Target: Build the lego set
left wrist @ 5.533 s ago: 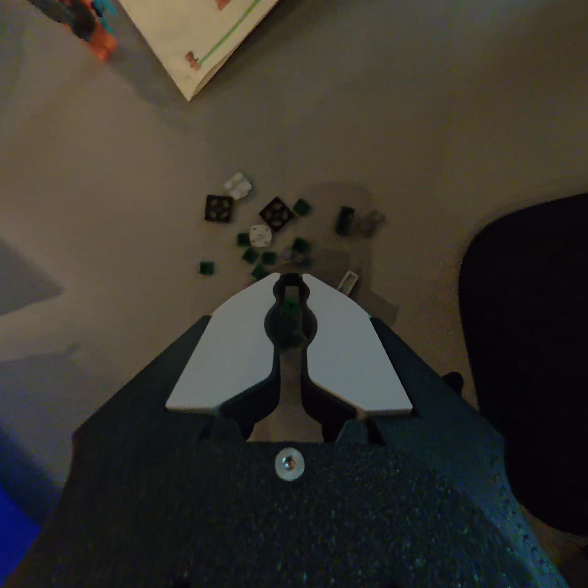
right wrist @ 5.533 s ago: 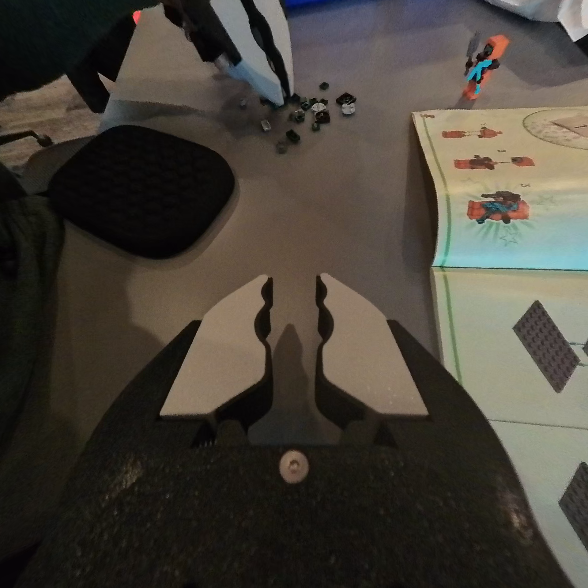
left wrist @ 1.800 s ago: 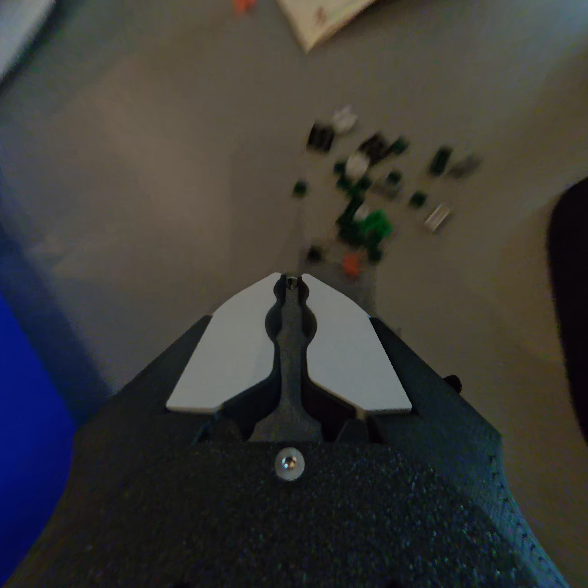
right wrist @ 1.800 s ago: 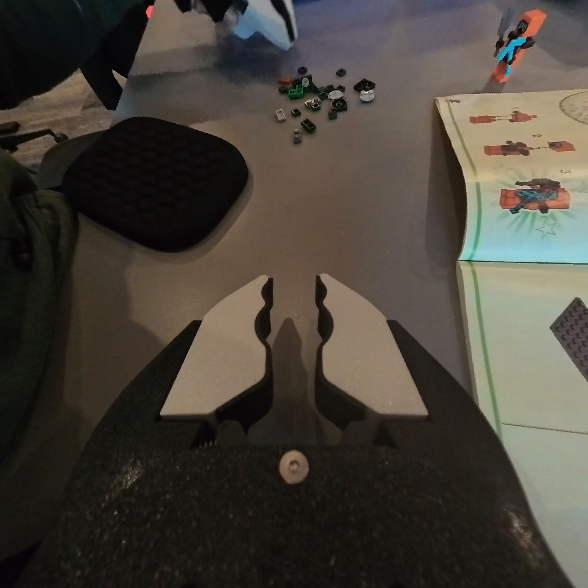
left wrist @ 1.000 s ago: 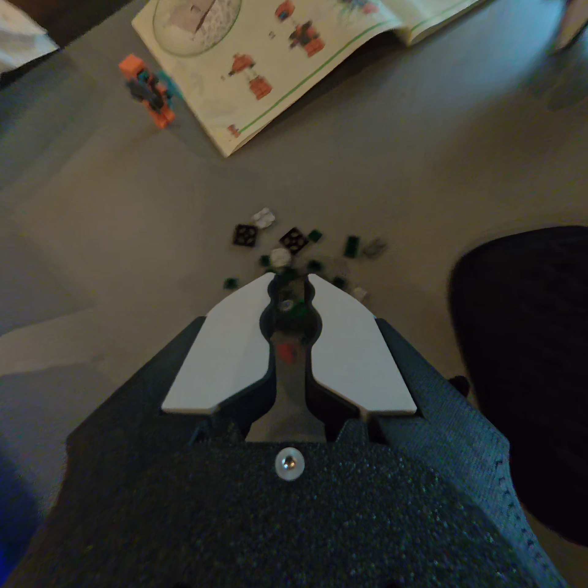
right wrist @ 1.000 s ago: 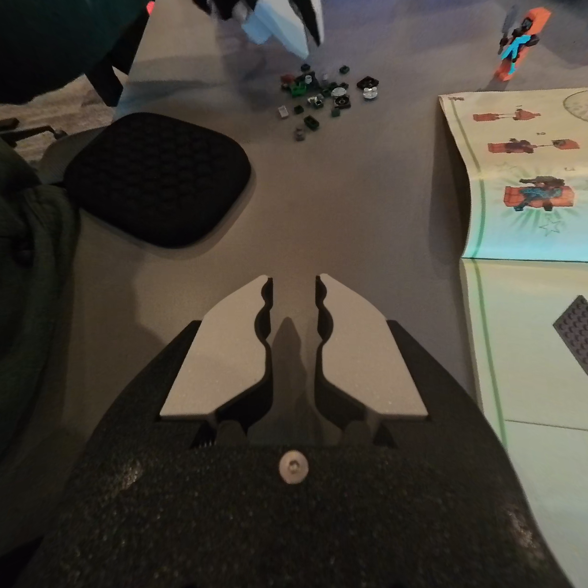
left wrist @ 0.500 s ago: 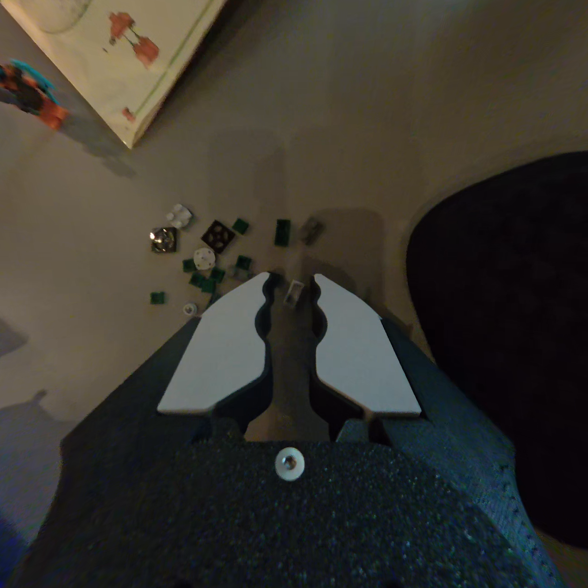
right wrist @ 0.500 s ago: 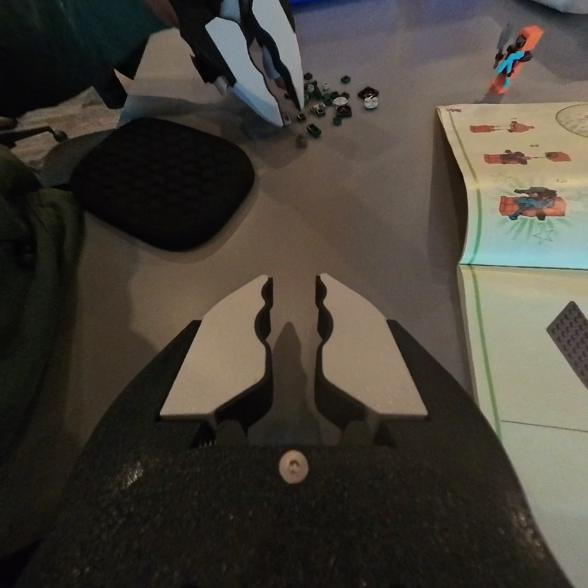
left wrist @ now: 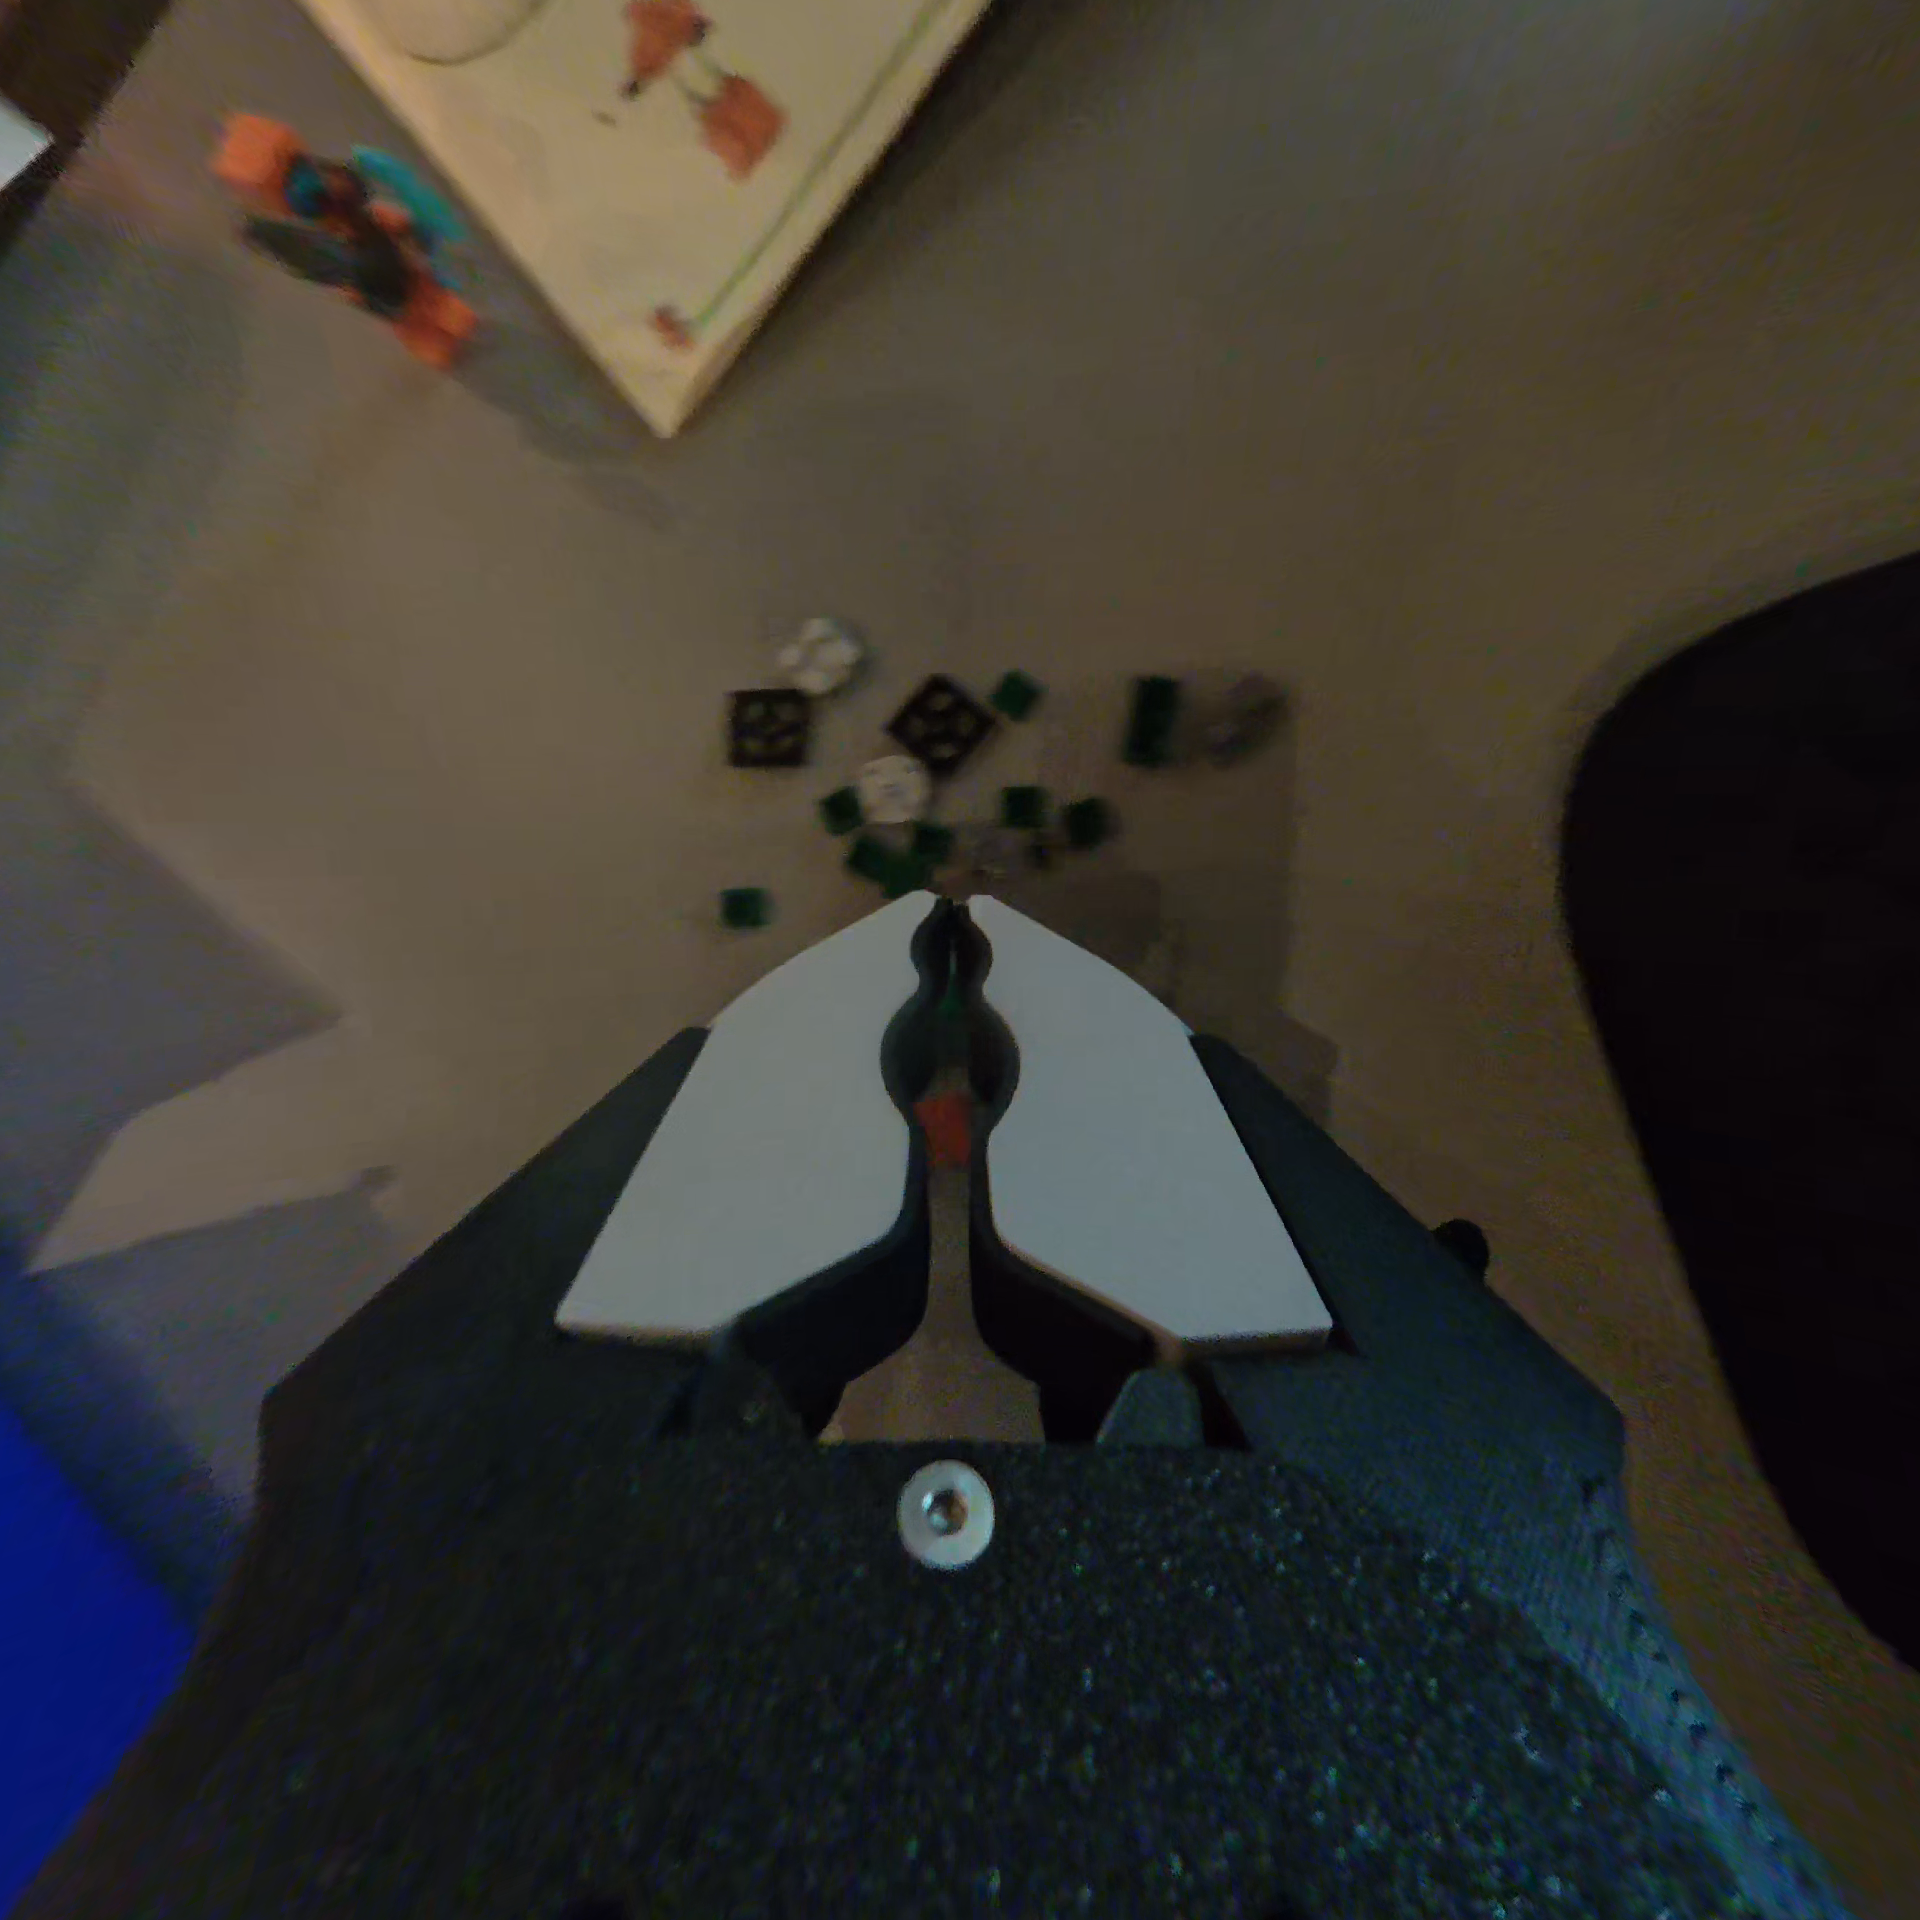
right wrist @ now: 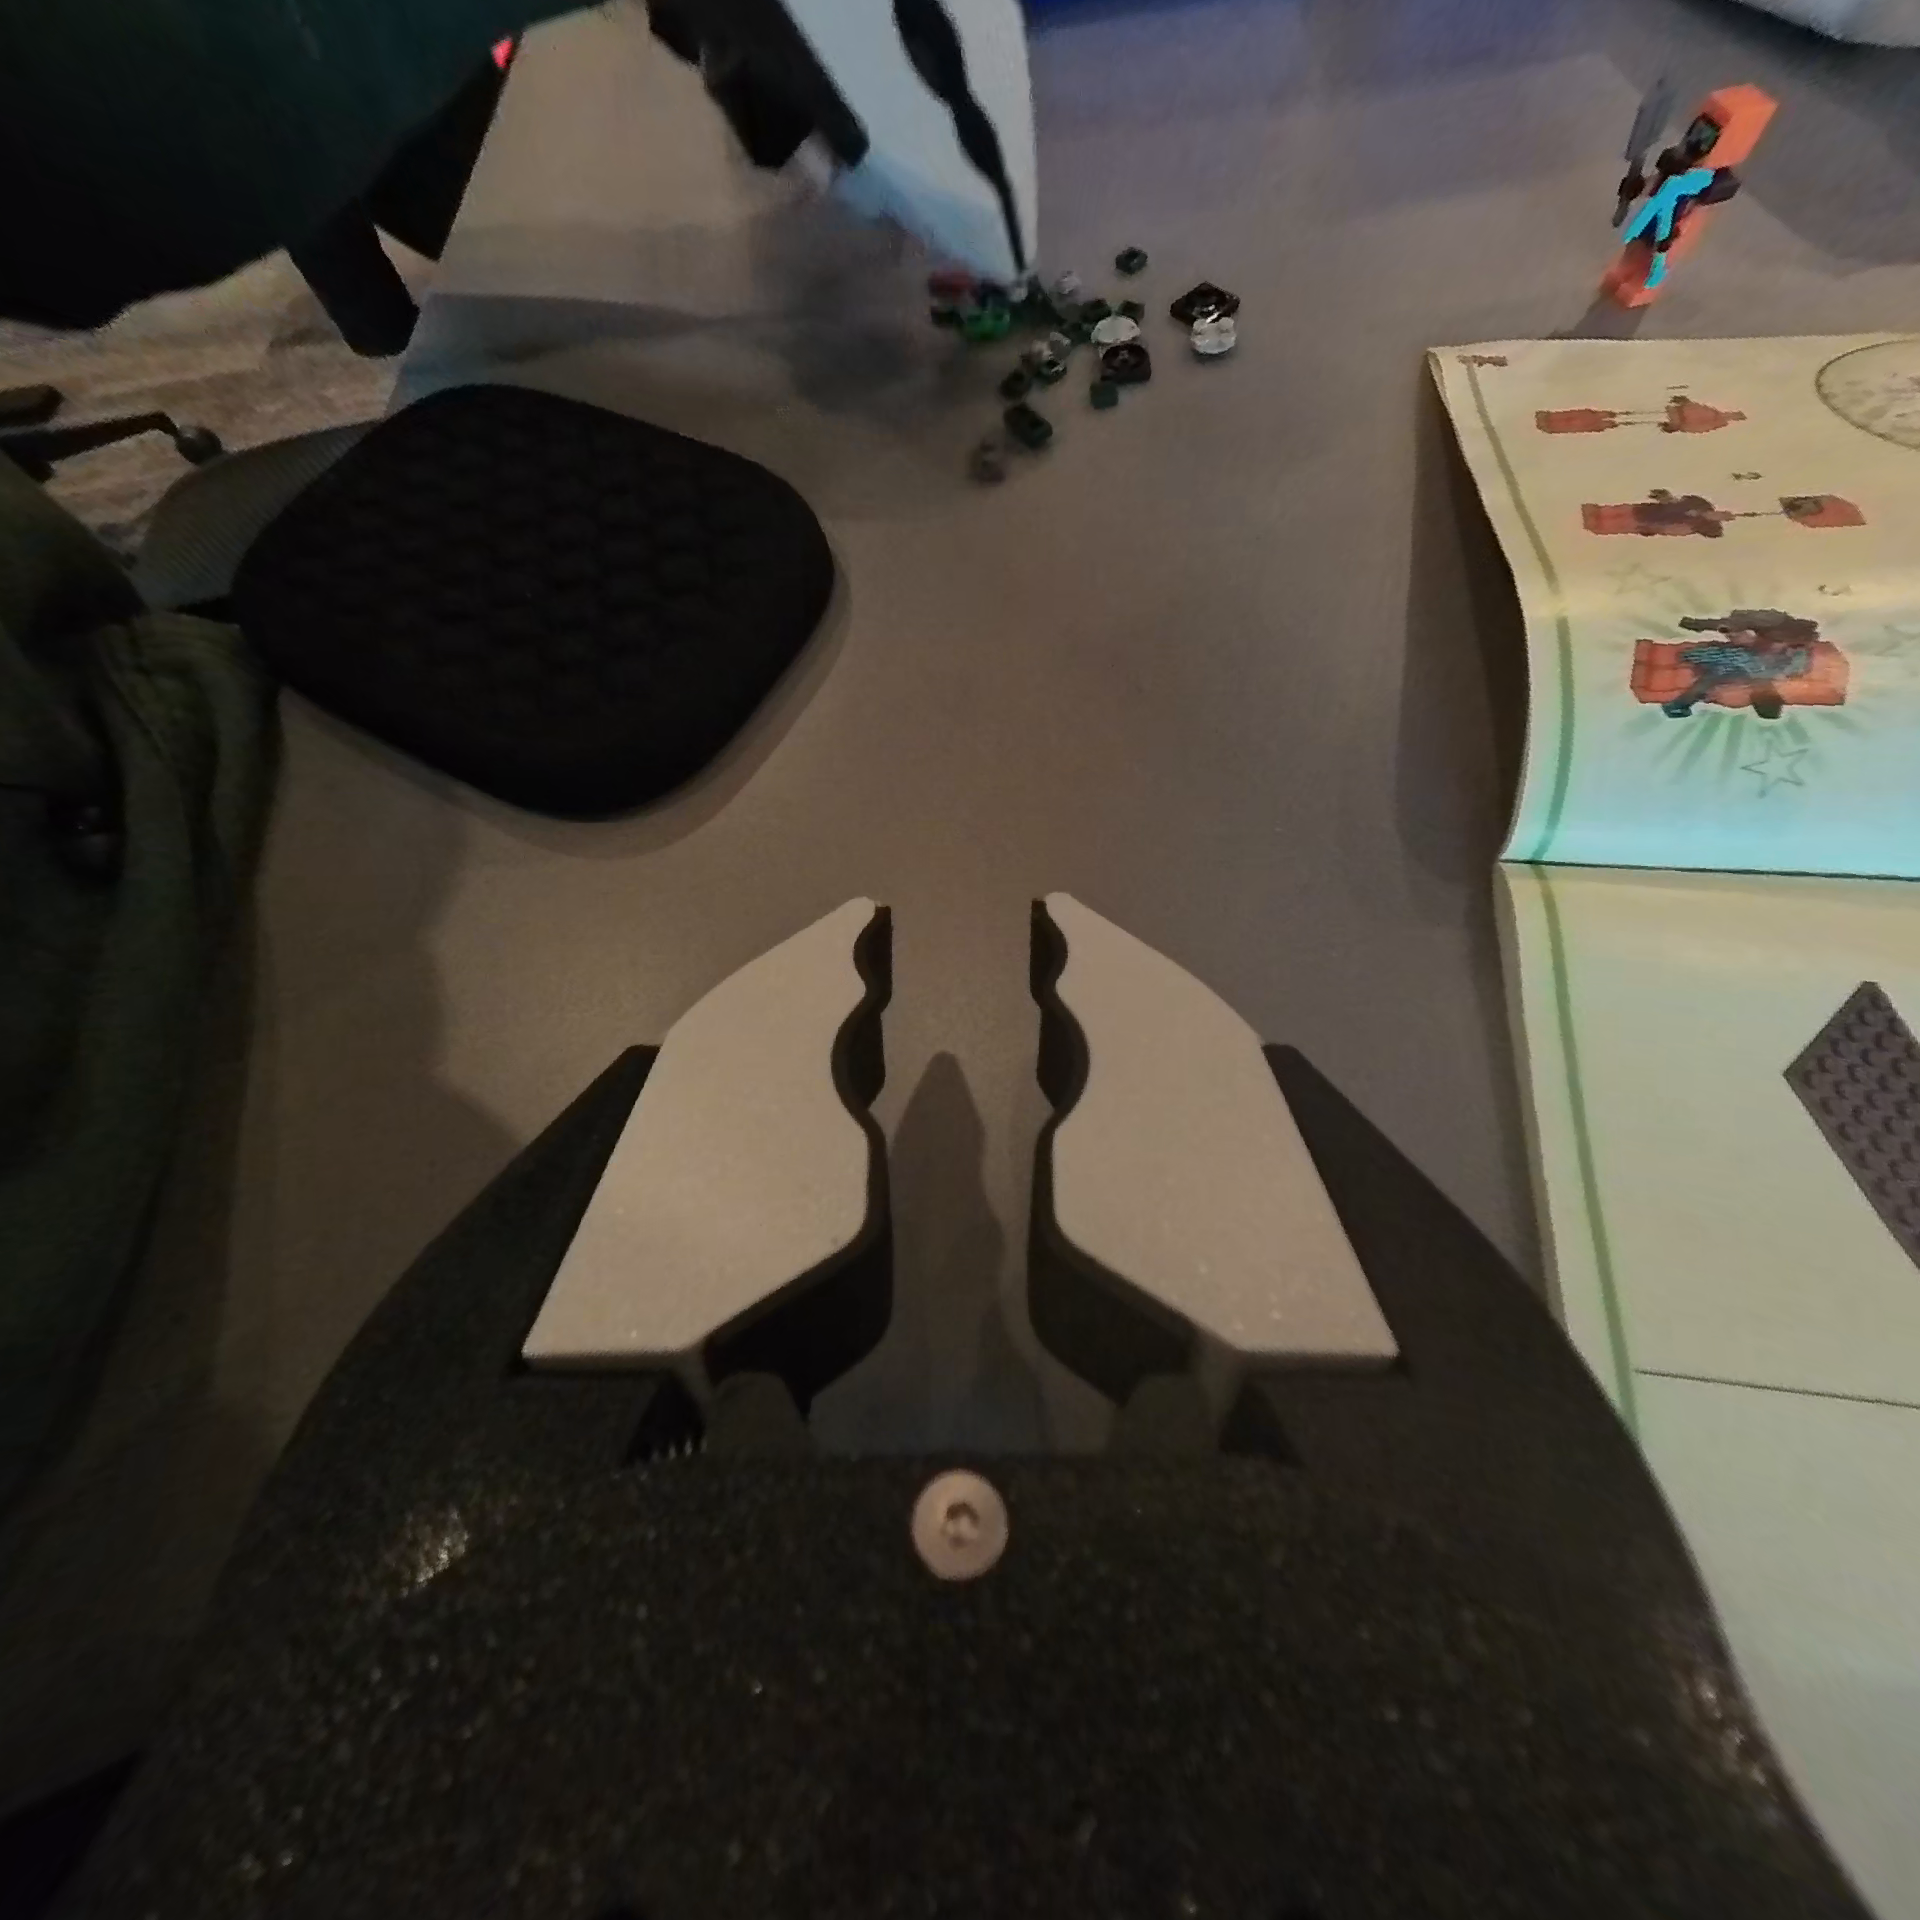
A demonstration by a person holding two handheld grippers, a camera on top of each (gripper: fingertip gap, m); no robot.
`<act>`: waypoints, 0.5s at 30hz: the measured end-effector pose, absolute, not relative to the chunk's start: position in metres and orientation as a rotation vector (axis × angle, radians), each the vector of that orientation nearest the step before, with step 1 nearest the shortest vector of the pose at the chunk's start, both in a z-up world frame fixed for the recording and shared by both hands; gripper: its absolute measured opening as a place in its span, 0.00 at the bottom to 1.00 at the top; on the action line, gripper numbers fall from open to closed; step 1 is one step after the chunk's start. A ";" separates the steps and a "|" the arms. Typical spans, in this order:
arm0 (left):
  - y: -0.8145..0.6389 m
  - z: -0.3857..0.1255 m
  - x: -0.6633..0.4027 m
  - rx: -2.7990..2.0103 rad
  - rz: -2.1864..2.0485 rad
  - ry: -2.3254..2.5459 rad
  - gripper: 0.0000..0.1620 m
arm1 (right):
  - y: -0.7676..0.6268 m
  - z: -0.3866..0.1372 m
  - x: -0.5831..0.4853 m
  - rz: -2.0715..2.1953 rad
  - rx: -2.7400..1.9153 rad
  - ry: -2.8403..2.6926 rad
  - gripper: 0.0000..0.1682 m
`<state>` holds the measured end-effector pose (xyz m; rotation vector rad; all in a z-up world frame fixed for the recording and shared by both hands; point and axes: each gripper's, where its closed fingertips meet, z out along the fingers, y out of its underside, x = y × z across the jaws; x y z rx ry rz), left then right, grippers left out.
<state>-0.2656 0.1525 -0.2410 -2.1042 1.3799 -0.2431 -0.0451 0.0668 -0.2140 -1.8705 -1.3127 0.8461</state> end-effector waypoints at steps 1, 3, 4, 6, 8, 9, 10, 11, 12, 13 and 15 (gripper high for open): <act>0.156 -0.240 -0.268 -2.109 -0.238 1.371 0.00 | 0.067 -0.214 -0.045 0.845 -1.872 -1.313 0.15; 0.162 -0.240 -0.272 -2.112 -0.217 1.367 0.00 | 0.067 -0.214 -0.045 0.843 -1.872 -1.312 0.15; 0.166 -0.240 -0.273 -2.111 -0.203 1.363 0.00 | 0.067 -0.214 -0.045 0.843 -1.871 -1.310 0.15; 0.168 -0.241 -0.274 -2.119 -0.214 1.359 0.00 | 0.068 -0.214 -0.044 0.844 -1.872 -1.308 0.15; 0.169 -0.241 -0.273 -2.123 -0.217 1.353 0.04 | 0.068 -0.214 -0.044 0.843 -1.873 -1.310 0.15; 0.169 -0.241 -0.273 -2.127 -0.221 1.355 0.06 | 0.067 -0.214 -0.044 0.844 -1.873 -1.310 0.15; 0.168 -0.241 -0.272 -2.125 -0.225 1.355 0.07 | 0.067 -0.214 -0.044 0.845 -1.872 -1.310 0.15; 0.167 -0.240 -0.271 -2.119 -0.226 1.355 0.08 | 0.067 -0.214 -0.044 0.846 -1.872 -1.309 0.15; 0.166 -0.238 -0.269 -2.112 -0.231 1.356 0.09 | 0.068 -0.214 -0.044 0.846 -1.872 -1.308 0.15; 0.164 -0.236 -0.266 -2.101 -0.245 1.357 0.10 | 0.068 -0.214 -0.044 0.847 -1.873 -1.307 0.15; 0.156 -0.231 -0.257 -2.072 -0.288 1.372 0.12 | 0.068 -0.214 -0.044 0.848 -1.874 -1.306 0.15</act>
